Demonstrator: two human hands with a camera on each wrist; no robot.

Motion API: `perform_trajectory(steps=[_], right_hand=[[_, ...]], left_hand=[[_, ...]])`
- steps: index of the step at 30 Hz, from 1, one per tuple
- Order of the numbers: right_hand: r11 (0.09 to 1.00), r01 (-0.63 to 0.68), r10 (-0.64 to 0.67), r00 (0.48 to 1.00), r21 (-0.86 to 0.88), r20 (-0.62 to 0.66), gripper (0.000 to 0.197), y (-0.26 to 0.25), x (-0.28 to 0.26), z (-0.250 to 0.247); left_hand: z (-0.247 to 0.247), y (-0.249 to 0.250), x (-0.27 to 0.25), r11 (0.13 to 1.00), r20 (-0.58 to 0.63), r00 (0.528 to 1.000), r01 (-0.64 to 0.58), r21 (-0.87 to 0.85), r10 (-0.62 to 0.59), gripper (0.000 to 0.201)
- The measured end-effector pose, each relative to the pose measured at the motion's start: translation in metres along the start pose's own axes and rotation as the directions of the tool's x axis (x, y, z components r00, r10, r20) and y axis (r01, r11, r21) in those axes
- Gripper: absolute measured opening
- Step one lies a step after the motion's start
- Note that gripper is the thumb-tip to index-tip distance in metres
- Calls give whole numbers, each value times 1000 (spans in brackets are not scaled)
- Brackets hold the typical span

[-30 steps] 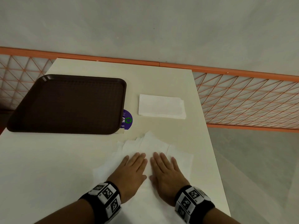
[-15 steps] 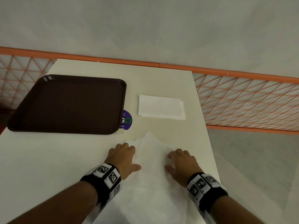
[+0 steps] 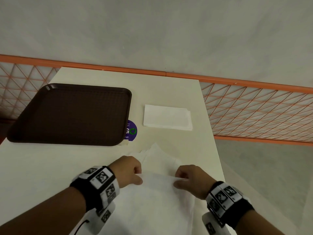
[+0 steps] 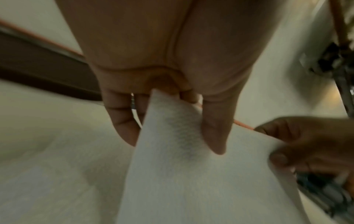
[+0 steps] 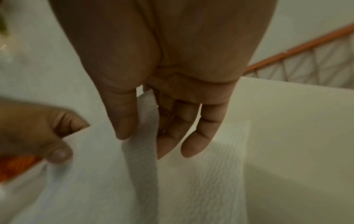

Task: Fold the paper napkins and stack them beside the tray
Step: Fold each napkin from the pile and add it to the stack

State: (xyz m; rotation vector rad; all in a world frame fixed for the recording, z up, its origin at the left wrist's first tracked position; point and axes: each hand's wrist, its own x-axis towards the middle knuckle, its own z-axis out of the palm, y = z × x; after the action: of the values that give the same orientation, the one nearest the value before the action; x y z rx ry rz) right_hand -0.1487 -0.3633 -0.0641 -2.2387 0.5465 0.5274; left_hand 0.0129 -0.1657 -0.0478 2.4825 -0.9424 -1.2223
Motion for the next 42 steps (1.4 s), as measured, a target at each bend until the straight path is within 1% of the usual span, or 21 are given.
perform_trajectory(steps=[1,2,3,4,5,6,7,9,12,14,17,21,25,27,29,30,31,33,35,38,42], right_hand=[[992,-11,13,1000,127,-16,15,2,-6,0],[953,-29,39,999,302,-26,13,3,-12,0],[864,-50,75,997,500,-29,11,4,-16,1],[740,-71,114,993,669,-21,9,3,-19,2],[615,-84,152,988,784,-14,7,2,-21,4],[527,-88,186,982,846,-13,6,0,-21,5],[470,-88,214,977,878,-17,6,0,-19,5],[410,-73,260,965,909,-39,11,-2,-11,4],[329,-68,303,952,942,-37,18,-4,4,-3],[308,-71,310,950,949,-30,20,-5,12,-8],[370,-30,330,938,929,-102,20,-9,26,-18],[517,-2,418,873,856,-250,16,-14,59,-45],[620,-21,455,824,785,-338,16,-9,96,-70],[689,-49,454,807,723,-378,18,-7,113,-82],[772,-94,436,799,629,-415,22,-7,131,-95],[818,-128,420,799,561,-431,26,-7,139,-101],[865,-164,398,801,474,-447,30,-6,147,-107],[934,-254,347,813,252,-468,36,-3,160,-115],[940,-336,322,817,59,-478,35,0,169,-119],[911,-404,317,814,-81,-487,35,3,174,-123],[879,-409,254,837,-246,-485,37,2,179,-118]], left_hand=[[-1,-6,-3,993,15,1000,-19,-120,21,14],[-2,-13,-5,968,24,999,-35,-247,42,15],[-2,-19,-7,926,28,997,-51,-374,66,17],[-1,-22,-9,862,28,996,-59,-503,84,21],[2,-26,-11,776,34,996,-47,-629,88,28],[5,-27,-12,678,55,995,-14,-734,80,35],[9,-26,-13,598,68,995,13,-801,71,39],[14,-19,-10,499,11,999,-8,-866,34,34],[8,-4,3,390,-118,989,-74,-918,-90,23],[-1,6,15,385,-182,975,-121,-915,-125,17],[-17,19,35,464,-230,959,-130,-876,-167,12],[-42,33,68,652,-336,923,-138,-746,-189,14],[-61,39,105,695,-320,917,-70,-715,-237,20],[-70,41,126,749,-352,902,-50,-661,-251,24],[-77,43,146,868,-430,874,-20,-496,-226,30],[-80,43,155,926,-477,855,12,-376,-205,32],[-83,44,161,963,-520,834,51,-264,-187,33],[-87,44,170,987,-562,811,119,-112,-162,35],[-90,43,175,984,-566,808,177,-33,-164,33],[-93,42,180,971,-531,831,233,59,-168,35],[-92,43,185,943,-483,858,288,168,-175,36]])
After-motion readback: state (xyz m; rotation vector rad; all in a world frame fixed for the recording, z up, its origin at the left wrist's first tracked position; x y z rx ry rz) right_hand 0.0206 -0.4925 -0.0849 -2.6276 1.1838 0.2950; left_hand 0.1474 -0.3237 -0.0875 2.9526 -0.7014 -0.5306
